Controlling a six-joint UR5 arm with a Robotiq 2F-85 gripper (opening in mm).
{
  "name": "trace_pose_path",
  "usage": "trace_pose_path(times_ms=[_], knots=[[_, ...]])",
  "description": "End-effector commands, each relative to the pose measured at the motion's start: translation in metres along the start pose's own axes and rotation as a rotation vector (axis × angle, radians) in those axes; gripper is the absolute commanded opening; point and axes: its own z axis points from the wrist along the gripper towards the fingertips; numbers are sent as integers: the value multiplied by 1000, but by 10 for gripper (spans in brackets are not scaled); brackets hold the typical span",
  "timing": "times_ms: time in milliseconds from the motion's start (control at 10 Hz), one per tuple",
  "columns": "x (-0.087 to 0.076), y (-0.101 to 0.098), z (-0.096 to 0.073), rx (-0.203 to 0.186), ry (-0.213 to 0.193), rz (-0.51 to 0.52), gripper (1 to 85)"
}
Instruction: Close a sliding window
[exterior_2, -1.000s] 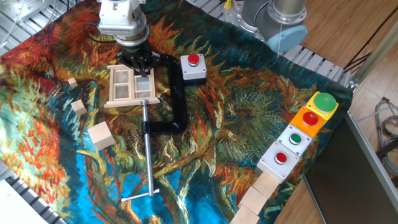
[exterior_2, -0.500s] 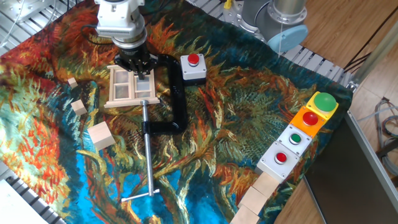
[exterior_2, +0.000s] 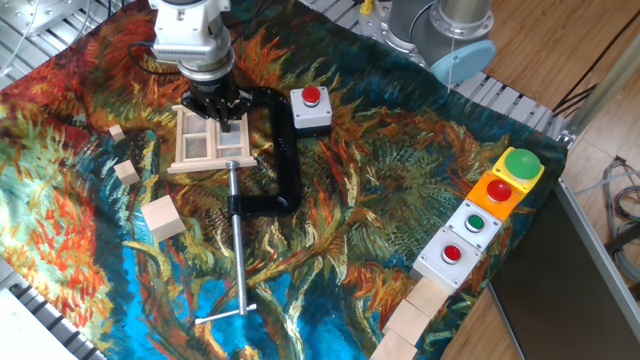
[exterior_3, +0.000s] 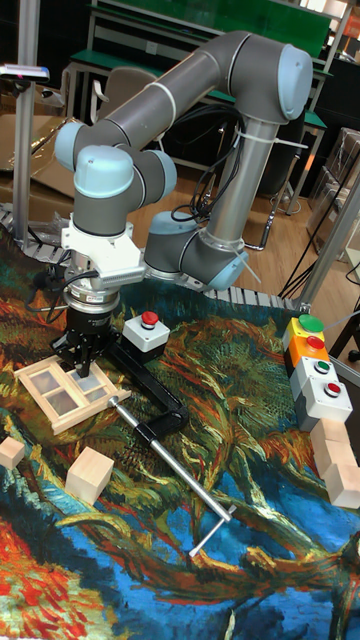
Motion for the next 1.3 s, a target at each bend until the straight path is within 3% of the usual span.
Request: trace_pose_path(times_ms=[0, 1200], knots=[[-4, 1, -1, -9, -17, 10, 13], [6, 2, 5, -16, -16, 11, 13]])
